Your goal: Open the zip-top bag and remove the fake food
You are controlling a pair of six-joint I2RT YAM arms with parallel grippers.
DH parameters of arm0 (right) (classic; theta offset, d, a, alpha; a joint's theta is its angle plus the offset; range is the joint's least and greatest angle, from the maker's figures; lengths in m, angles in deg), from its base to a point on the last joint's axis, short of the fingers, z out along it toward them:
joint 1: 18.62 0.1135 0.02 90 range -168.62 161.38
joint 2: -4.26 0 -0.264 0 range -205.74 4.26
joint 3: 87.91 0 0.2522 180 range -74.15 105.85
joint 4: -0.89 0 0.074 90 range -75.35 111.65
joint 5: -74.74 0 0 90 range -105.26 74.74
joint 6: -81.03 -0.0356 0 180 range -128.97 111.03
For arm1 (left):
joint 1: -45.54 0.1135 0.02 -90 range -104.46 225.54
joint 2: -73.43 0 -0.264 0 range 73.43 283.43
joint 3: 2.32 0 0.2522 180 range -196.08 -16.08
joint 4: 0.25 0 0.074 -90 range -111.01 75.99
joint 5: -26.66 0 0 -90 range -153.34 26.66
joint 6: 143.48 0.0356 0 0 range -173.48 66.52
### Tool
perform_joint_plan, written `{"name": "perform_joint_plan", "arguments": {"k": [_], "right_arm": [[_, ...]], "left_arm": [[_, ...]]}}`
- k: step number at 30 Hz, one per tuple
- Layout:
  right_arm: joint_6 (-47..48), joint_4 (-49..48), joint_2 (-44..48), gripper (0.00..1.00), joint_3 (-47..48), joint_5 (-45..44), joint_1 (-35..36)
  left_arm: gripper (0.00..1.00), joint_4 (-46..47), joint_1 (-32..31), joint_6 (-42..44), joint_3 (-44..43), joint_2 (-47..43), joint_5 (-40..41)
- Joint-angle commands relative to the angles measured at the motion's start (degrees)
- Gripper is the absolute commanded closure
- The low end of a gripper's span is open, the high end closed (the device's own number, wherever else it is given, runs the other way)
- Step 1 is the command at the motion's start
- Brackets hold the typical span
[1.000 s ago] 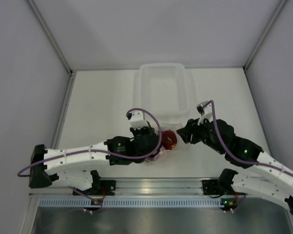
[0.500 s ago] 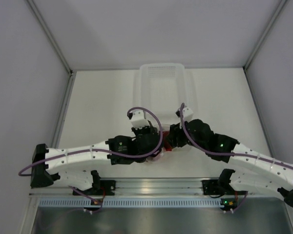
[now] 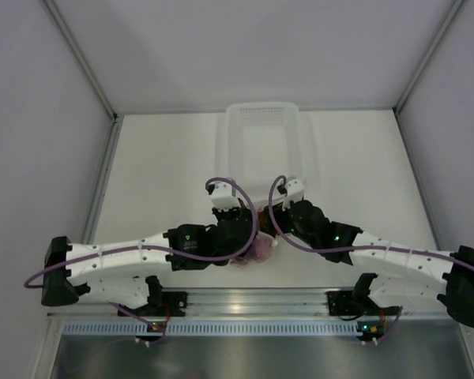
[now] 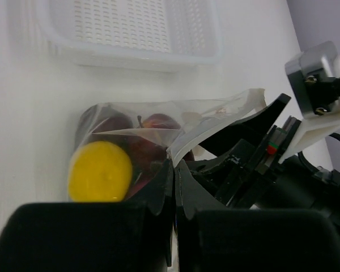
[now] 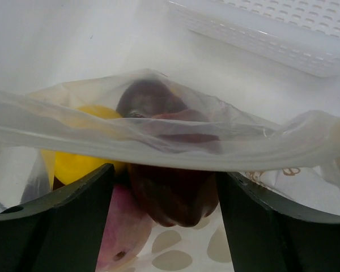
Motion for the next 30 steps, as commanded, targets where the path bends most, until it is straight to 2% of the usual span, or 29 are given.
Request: {"name": "perform_joint_plan", "arguments": {"k": [1,10,17,21,25,27,29,30], "right_arm": [[2.09,-9.13,-2.15,0.25,-1.56,-1.36,0.73],[3.41,-15.20,-11.45,0.15,-1.74,0.93,0.55],[2.09,-18.28,-17.88,0.15,-1.39,1.81,0.11],[1.30,-20.46,-18.95,0.23,-2.17,2.42,-0.15],[1.03,-20.48,-18.68,0.27,-2.79,1.81,-0.15],[1.38,-20.13,-18.77,0.35,-2.79,1.10,-0.15],[1.30,-20.21,-19.12,0.35,-2.97,0.32,-0.15],[1.30,-20.13,-19.38,0.32,-2.88,0.23,-0.15]], "left_arm": [[1.00,8.84,-0.07,4.35,3.14,-3.56,-2.21],[1.00,16.06,0.64,7.17,8.68,-7.60,-7.05],[1.00,17.83,0.64,7.44,11.59,-11.29,-8.11],[1.00,17.75,0.72,7.35,12.91,-12.96,-8.90],[1.00,17.83,0.72,7.08,13.79,-13.41,-9.17],[1.00,17.74,0.64,7.44,13.53,-13.23,-9.43],[1.00,17.83,0.64,7.70,13.26,-13.14,-9.52],[1.00,17.83,0.72,7.79,13.09,-13.23,-9.52]]}}
